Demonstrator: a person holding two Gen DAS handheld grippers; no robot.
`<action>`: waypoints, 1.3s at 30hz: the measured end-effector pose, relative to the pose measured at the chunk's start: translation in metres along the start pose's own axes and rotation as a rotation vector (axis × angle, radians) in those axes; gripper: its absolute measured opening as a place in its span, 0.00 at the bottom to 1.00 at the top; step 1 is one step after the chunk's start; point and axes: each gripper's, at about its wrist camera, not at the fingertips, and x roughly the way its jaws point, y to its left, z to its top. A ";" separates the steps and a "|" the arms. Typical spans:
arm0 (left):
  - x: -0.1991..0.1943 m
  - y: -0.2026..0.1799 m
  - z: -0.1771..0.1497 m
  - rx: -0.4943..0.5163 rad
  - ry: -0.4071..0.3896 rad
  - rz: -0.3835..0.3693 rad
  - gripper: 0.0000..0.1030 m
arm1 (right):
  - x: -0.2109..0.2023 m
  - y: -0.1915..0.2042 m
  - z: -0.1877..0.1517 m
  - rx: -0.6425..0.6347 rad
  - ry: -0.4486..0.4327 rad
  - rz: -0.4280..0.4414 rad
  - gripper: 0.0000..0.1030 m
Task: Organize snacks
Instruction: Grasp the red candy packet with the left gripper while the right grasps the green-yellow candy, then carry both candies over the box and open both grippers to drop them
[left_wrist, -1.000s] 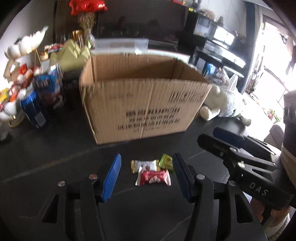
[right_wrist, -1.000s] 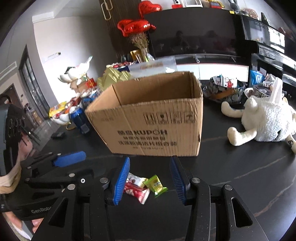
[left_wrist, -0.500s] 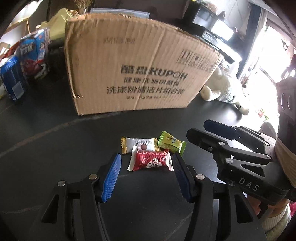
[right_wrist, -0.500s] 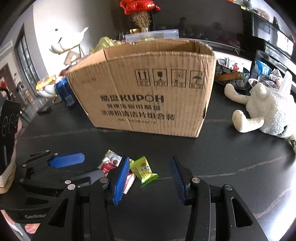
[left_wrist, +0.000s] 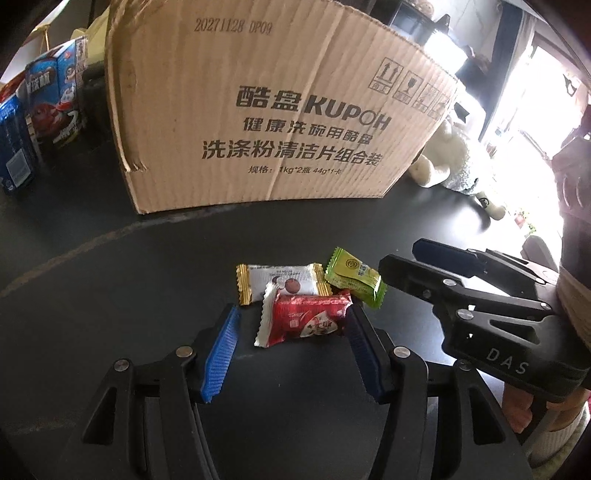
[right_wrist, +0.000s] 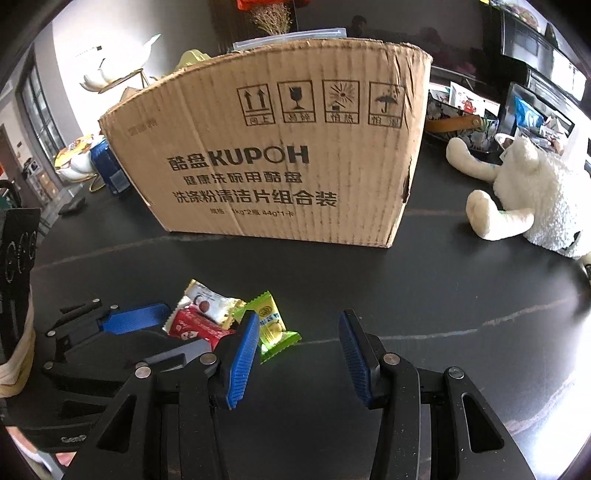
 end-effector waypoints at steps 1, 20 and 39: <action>0.000 0.000 0.000 -0.001 -0.002 0.000 0.56 | 0.001 -0.001 0.000 0.004 0.003 0.000 0.45; -0.016 -0.005 -0.002 -0.030 -0.084 -0.050 0.15 | 0.014 0.010 -0.004 -0.015 0.034 0.031 0.45; -0.030 -0.006 0.000 -0.049 -0.110 -0.038 0.12 | 0.010 0.029 -0.004 -0.084 -0.019 -0.001 0.28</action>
